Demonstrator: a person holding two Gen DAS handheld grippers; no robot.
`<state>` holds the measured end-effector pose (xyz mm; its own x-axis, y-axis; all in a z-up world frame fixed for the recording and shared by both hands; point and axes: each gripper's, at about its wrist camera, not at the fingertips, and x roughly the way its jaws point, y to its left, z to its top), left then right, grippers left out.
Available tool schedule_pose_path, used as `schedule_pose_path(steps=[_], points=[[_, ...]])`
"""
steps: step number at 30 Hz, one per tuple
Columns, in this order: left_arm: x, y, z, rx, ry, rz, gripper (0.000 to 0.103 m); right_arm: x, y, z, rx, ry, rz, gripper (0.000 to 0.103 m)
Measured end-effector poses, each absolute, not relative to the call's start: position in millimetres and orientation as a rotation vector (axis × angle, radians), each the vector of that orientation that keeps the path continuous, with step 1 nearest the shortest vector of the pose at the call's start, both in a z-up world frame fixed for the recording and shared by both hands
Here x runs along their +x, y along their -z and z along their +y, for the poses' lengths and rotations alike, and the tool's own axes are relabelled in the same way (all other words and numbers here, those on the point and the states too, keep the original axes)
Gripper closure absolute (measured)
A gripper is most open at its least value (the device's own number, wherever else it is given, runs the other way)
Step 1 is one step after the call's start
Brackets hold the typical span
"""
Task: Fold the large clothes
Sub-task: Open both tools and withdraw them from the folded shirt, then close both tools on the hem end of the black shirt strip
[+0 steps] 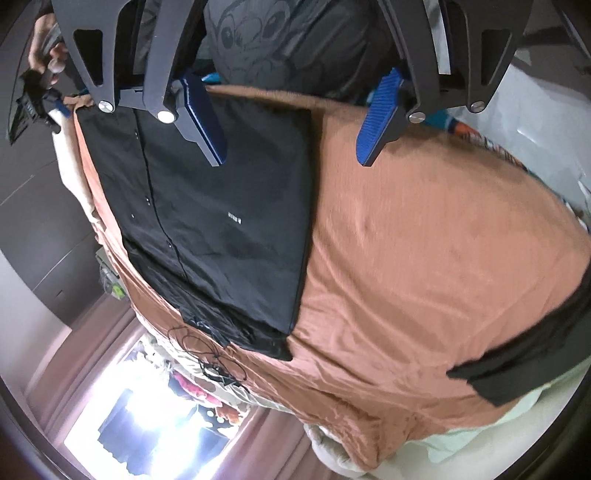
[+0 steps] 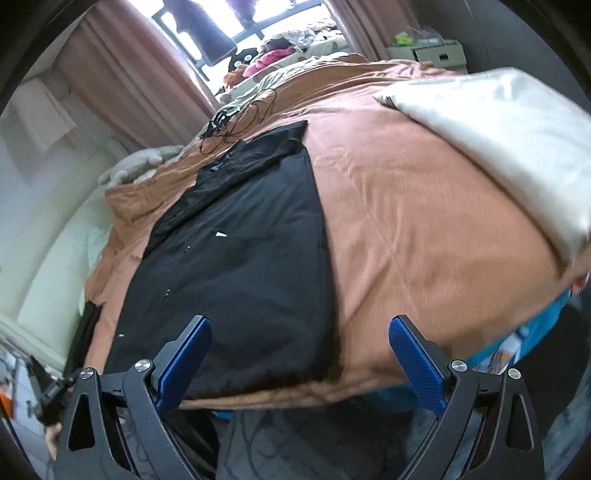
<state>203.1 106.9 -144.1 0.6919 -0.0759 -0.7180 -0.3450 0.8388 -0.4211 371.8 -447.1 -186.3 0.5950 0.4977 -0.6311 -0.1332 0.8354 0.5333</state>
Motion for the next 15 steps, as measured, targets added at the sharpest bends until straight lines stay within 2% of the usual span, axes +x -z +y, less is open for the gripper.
schedule_pose_path(steps=[2,4,9,15], points=[[197.9,151.8,109.7,-0.609,-0.157,0.799,0.031,366.0,196.7,-448.0,0.520,-0.386,0.862,0.005],[194.4,157.5,111.6,-0.639,-0.154,0.800,0.033,365.2,205.2,-448.6,0.569,-0.394,0.864,0.011],[192.1,172.0,115.0,-0.688,-0.125,0.818,0.046,365.7,222.3,-448.0,0.649,-0.405,0.879,0.015],[200.3,186.1,120.5,-0.746,-0.106,0.828,0.048,374.5,237.3,-434.3,0.658,-0.414,0.915,0.019]])
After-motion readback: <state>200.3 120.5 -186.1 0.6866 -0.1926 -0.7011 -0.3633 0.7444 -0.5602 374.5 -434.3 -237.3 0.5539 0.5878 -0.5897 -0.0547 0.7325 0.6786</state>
